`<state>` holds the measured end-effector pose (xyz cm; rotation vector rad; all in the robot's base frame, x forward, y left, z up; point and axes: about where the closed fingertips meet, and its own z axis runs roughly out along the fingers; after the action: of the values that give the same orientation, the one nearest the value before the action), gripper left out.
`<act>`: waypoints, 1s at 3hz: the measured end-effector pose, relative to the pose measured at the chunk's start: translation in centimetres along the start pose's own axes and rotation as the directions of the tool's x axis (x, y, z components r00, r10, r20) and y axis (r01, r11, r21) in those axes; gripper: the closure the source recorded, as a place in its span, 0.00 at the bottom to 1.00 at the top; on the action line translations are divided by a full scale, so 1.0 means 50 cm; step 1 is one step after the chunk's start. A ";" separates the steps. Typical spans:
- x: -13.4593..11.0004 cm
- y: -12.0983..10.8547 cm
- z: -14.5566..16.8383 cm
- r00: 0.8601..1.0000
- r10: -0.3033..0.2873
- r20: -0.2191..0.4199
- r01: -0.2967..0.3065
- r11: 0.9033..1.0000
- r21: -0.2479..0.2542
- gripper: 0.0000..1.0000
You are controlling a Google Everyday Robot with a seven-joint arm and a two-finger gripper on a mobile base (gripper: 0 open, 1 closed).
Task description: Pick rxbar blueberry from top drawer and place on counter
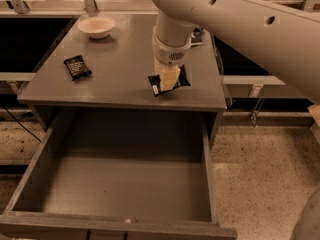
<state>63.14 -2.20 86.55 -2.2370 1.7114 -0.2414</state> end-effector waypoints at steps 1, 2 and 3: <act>-0.004 0.000 0.008 1.000 -0.004 0.016 0.004 1.000 -0.006 1.00; -0.021 0.002 0.029 0.999 -0.016 0.034 0.017 1.000 -0.014 1.00; -0.034 0.005 0.044 0.999 -0.027 0.042 0.028 0.999 -0.017 1.00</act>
Offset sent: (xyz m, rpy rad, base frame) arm 0.0028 0.0215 -0.0245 0.0357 0.0303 0.0469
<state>63.14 -0.32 84.51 -2.2635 1.6689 -0.1851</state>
